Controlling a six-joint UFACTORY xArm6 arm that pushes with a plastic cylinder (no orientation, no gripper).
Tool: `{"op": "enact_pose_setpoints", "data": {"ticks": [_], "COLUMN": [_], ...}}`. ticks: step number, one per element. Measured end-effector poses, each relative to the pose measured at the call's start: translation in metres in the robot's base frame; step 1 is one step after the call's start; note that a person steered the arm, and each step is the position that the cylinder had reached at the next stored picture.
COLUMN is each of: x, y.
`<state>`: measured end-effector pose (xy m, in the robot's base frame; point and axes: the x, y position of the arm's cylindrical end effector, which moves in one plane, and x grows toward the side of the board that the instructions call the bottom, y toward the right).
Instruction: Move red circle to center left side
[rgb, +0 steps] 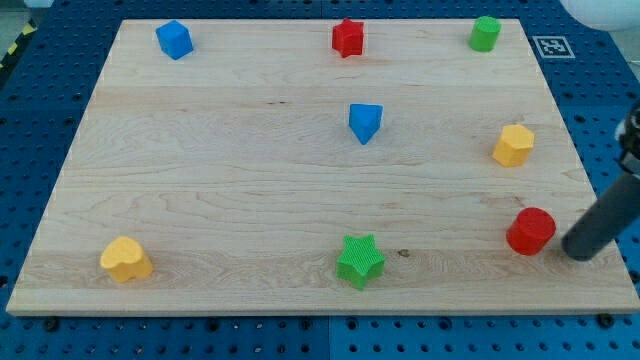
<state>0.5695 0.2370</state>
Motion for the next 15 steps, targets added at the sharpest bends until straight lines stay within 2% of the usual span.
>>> {"op": "enact_pose_setpoints", "data": {"ticks": [1,4,5,7,9,10,12,14,15], "x": [-0.017,-0.044,-0.045,-0.045,-0.024,-0.028,-0.031,-0.03,-0.052], "y": [-0.047,-0.065,-0.099,-0.102,-0.108,-0.155,-0.16,-0.094,-0.116]}}
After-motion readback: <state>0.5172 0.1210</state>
